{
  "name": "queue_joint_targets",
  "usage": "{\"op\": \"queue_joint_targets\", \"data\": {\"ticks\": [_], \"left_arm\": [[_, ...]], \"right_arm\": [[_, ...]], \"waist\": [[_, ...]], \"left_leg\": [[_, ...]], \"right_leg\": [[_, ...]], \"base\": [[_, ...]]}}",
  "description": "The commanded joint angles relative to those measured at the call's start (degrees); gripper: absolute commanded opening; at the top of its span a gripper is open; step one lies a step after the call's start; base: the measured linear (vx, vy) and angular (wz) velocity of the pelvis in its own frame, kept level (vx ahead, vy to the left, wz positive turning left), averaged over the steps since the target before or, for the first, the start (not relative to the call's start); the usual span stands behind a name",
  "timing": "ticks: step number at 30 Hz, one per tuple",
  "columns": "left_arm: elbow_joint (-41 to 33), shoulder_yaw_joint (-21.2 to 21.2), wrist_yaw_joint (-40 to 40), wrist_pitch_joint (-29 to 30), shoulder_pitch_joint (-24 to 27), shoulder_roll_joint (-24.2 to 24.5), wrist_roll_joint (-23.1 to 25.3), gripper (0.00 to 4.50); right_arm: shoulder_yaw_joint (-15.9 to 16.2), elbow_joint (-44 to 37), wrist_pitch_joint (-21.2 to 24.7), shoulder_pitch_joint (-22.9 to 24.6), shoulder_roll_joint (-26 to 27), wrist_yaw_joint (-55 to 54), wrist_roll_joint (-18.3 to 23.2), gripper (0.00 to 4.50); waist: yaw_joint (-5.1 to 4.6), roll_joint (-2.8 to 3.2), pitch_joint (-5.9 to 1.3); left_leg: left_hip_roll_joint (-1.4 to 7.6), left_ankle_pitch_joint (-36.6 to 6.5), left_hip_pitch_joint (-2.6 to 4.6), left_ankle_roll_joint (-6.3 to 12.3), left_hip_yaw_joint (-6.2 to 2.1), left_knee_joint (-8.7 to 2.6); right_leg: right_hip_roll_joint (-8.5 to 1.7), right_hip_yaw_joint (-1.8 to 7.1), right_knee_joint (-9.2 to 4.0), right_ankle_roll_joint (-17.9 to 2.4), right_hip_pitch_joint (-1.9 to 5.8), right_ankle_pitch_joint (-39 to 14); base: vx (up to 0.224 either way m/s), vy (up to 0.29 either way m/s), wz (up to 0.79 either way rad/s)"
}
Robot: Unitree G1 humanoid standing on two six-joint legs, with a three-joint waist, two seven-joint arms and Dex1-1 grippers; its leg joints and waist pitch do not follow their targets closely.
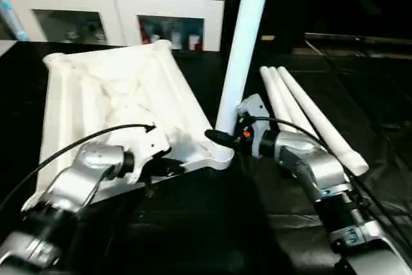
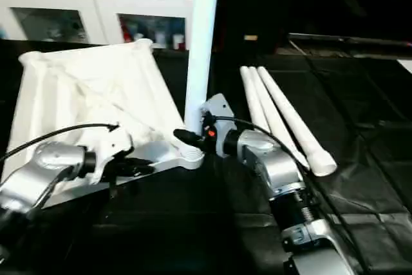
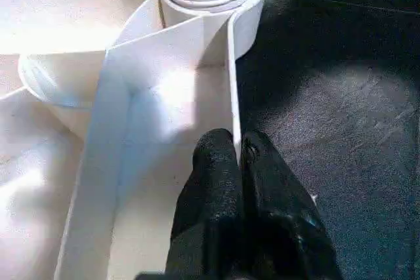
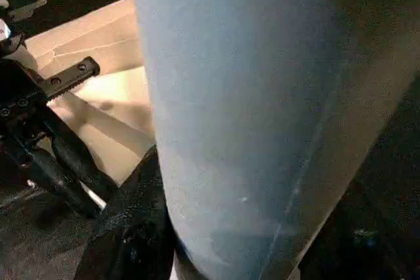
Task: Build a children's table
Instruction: Insert table leg to table base
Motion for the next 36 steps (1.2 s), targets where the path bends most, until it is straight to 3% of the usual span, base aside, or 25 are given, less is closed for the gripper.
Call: {"op": "queue_joint_targets", "data": {"ticks": [1,2,3,4,6,7,13,14,17,18,21,22,23,24,26,30,31,34,35,36], "left_arm": [[0.71,-1.44,-1.57,-2.81,-2.23,-2.21,-0.43,0.0],[1.03,-1.43,-1.75,-2.86,-2.65,-2.44,-0.35,0.0],[1.59,-1.4,-2.17,-3.25,-3.07,-2.7,-0.14,0.0],[2.13,-1.29,-2.59,-3.79,-3.41,-3.02,-0.12,0.0],[2.87,-1.03,-2.97,-4.24,-3.92,-3.63,-0.3,0.0],[3.75,-1.01,-3.03,-4.56,-4.51,-4.16,-0.15,0.0],[3.37,-0.88,-4.26,-3.49,-4.17,-3.79,-0.33,0.0],[1.81,-1.29,-4.95,-2.32,-3.15,-2.65,-0.2,0.0],[0.46,-1.28,-5.62,-1.33,-1.95,-1.69,-0.02,0.0],[0.28,-1.04,-5.74,-1.02,-1.65,-1.63,-0.05,0.0],[0.05,-0.22,-5.73,0.07,-1.07,-1.72,-0.21,0.0],[-0.05,-0.13,-5.78,0.25,-1.0,-1.65,-0.26,0.0],[-0.3,-0.07,-5.8,0.53,-0.9,-1.53,-0.32,0.0],[-0.57,0.01,-5.58,0.97,-0.76,-1.4,-0.32,0.0],[-1.34,0.22,-5.56,1.72,-0.4,-1.11,-0.63,0.0],[-2.61,0.79,-5.59,2.95,0.15,-1.11,-1.0,0.0],[-2.69,0.85,-5.61,3.04,0.17,-1.11,-1.02,0.0],[-2.79,1.46,-5.15,3.97,0.01,-1.38,-1.2,0.0],[-2.81,1.6,-5.08,4.16,-0.04,-1.43,-1.16,0.0],[-2.78,1.91,-4.91,4.55,-0.18,-1.54,-1.3,0.0]], "right_arm": [[-0.51,-0.56,1.2,1.67,-0.33,0.1,0.13,1.91],[-0.86,-0.98,1.43,2.05,-0.52,0.07,0.36,1.91],[-1.09,-1.38,1.59,2.41,-0.75,0.22,0.5,1.91],[-1.18,-1.79,1.68,2.81,-0.98,0.4,0.55,1.91],[-1.24,-2.47,1.74,3.52,-1.29,0.53,0.55,1.91],[-1.46,-3.14,1.88,4.36,-1.63,0.43,0.64,1.91],[-1.71,-3.36,2.01,4.84,-1.67,0.33,0.69,1.91],[-1.67,-3.03,2.09,4.6,-1.44,0.58,0.6,1.91],[-1.16,-2.51,2.28,4.09,-1.31,1.24,0.4,1.91],[-0.95,-2.31,2.35,3.89,-1.28,1.47,0.26,1.91],[-0.1,-1.31,3.07,3.16,-1.42,2.57,-0.19,1.91],[0.21,-0.9,3.39,2.95,-1.56,2.74,-0.35,1.91],[0.47,-0.55,3.68,2.77,-1.67,2.86,-0.51,1.91],[0.9,0.03,3.52,2.6,-1.9,3.27,-0.88,1.91],[1.19,0.93,3.67,2.4,-2.11,3.63,-1.19,1.91],[-0.47,2.78,3.8,2.2,-1.47,3.49,-0.31,1.91],[-0.78,3.03,3.8,2.19,-1.35,3.36,-0.11,1.91],[-3.01,4.61,3.61,2.42,-0.54,2.6,1.44,1.91],[-3.6,4.9,3.48,2.55,-0.32,2.59,1.87,1.91],[-4.57,5.35,3.36,2.99,-0.02,2.22,2.48,1.91]], "waist": [[-0.13,2.21,-3.72],[-0.24,1.17,-3.62],[-0.04,0.99,-3.72],[0.17,1.68,-3.81],[0.23,1.55,-3.9],[0.32,1.84,-3.89],[0.22,1.47,-3.93],[0.22,1.14,-3.92],[0.15,1.37,-3.94],[0.19,0.87,-3.9],[0.01,0.81,-3.78],[-0.07,0.35,-3.76],[0.0,0.58,-3.74],[-0.07,0.35,-3.71],[-0.06,0.5,-3.74],[-0.19,0.44,-3.8],[-0.19,0.77,-3.81],[-0.46,0.59,-3.78],[-0.45,1.03,-3.77],[-0.56,0.9,-3.79]], "left_leg": [[3.26,-14.21,2.11,-3.09,-1.25,-4.29],[3.42,-15.85,2.09,-3.61,-1.19,-4.55],[3.39,-15.94,2.1,-3.63,-1.21,-4.57],[3.37,-16.17,2.26,-3.72,-1.15,-4.5],[3.34,-15.35,1.97,-3.65,-1.26,-4.51],[3.34,-15.07,1.94,-3.54,-1.27,-4.46],[3.36,-14.41,1.65,-2.87,-1.32,-4.49],[3.37,-14.13,1.6,-2.64,-1.29,-4.48],[3.46,-13.75,1.58,-2.45,-1.31,-4.47],[3.48,-13.0,1.45,-2.03,-1.3,-4.5],[3.46,-13.18,1.57,-1.89,-1.17,-4.54],[3.43,-13.04,1.51,-1.76,-1.11,-4.55],[3.45,-12.87,1.52,-1.71,-1.15,-4.56],[3.42,-13.06,1.53,-1.77,-1.1,-4.56],[3.45,-12.84,1.53,-1.8,-1.13,-4.55],[3.46,-13.13,1.57,-1.9,-1.15,-4.63],[3.42,-13.28,1.54,-2.0,-1.2,-4.63],[3.37,-14.32,1.59,-2.16,-1.21,-4.69],[3.37,-14.77,1.62,-2.3,-1.26,-4.69],[3.4,-14.94,1.62,-2.35,-1.23,-4.71]], "right_leg": [[-5.17,2.98,-4.67,-11.4,1.27,-8.36],[-5.03,2.93,-4.98,-11.2,1.39,-8.81],[-5.0,2.94,-4.92,-11.16,1.53,-8.65],[-5.03,3.0,-4.9,-11.08,1.24,-8.17],[-5.08,2.93,-4.77,-11.4,1.57,-7.03],[-5.09,2.92,-4.76,-11.39,1.53,-6.75],[-5.18,2.82,-4.72,-11.71,1.7,-6.63],[-5.23,2.82,-4.7,-11.78,1.72,-6.83],[-5.26,2.81,-4.67,-11.89,1.68,-6.71],[-5.28,2.79,-4.54,-11.94,1.76,-6.38],[-5.23,2.79,-4.72,-11.82,1.56,-7.58],[-5.21,2.79,-4.78,-11.77,1.64,-7.71],[-5.28,2.83,-4.79,-11.61,1.6,-8.16],[-5.26,2.84,-4.86,-11.49,1.55,-8.67],[-5.32,2.86,-4.82,-11.41,1.52,-8.69],[-5.22,2.83,-4.76,-11.56,1.52,-7.65],[-5.25,2.85,-4.74,-11.65,1.52,-7.48],[-5.21,2.81,-4.87,-12.09,1.57,-7.75],[-5.28,2.82,-4.89,-12.1,1.5,-8.35],[-5.27,2.85,-4.99,-12.1,1.52,-8.4]], "base": [[0.0,0.0,0.0],[0.0,0.0,0.0],[0.0,0.0,0.0],[0.0,0.0,0.0],[0.0,0.0,0.0],[0.0,0.0,0.0],[0.0,0.0,0.0],[0.0,0.0,0.0],[0.0,0.0,0.0],[0.0,0.0,0.0],[0.0,0.0,0.0],[0.0,0.0,0.0],[0.0,0.0,0.0],[0.0,0.0,0.0],[0.0,0.0,0.0],[0.0,0.0,0.0],[0.0,0.0,0.0],[0.0,0.0,0.0],[0.0,0.0,0.0],[0.0,0.0,0.0]]}}
